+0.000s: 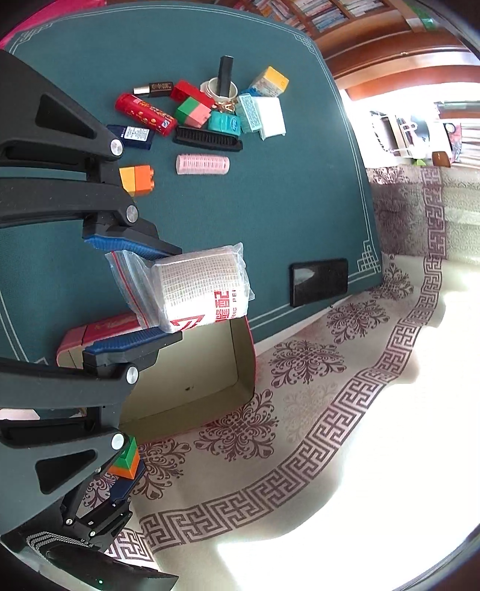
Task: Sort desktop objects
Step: 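Carry the green-orange block in the right gripper while the left carries the bagged roll, then open both grippers to drop the block and bagged roll into the tin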
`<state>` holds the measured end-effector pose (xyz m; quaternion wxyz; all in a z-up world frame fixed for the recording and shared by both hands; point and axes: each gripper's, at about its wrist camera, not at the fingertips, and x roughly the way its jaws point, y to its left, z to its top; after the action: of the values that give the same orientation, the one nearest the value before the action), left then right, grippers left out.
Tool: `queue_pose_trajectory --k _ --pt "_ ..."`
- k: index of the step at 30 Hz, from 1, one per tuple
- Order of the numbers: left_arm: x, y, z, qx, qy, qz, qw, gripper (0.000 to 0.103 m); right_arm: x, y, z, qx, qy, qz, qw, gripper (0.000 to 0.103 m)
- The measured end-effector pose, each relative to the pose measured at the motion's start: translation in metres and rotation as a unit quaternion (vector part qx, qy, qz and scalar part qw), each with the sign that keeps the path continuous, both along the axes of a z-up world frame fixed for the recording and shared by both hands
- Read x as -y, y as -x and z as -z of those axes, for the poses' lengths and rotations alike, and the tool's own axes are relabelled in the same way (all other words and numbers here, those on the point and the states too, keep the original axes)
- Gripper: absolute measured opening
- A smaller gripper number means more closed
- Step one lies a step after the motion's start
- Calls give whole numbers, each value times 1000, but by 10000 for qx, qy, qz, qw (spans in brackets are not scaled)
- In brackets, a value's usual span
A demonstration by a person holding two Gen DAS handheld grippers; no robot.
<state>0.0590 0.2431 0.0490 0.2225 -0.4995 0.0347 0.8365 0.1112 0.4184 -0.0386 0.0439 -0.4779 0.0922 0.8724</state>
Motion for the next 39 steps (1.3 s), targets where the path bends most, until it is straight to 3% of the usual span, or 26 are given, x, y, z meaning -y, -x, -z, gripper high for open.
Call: queue_pose_trajectory --k 10,13,16,29,39 --pt "-55 -14 -8 -34 -34 504 9987 42 -13 -7 -11 -248 -128 -123 9995 51" --pt "-61 -15 -6 58 -82 514 9986 55 -16 -7 -11 -264 -81 -121 9995 63" --pt "-63 -17 -7 41 -105 557 9984 61 -17 -7 -11 -277 -73 -130 9995 64" --pt "-41 -17 -4 22 50 294 9996 62 -11 -3 -9 -237 0 -190 9995 65" --pt "6 -10 4 121 109 -169 9997 62 15 6 -6 -187 15 -439 9989 69"
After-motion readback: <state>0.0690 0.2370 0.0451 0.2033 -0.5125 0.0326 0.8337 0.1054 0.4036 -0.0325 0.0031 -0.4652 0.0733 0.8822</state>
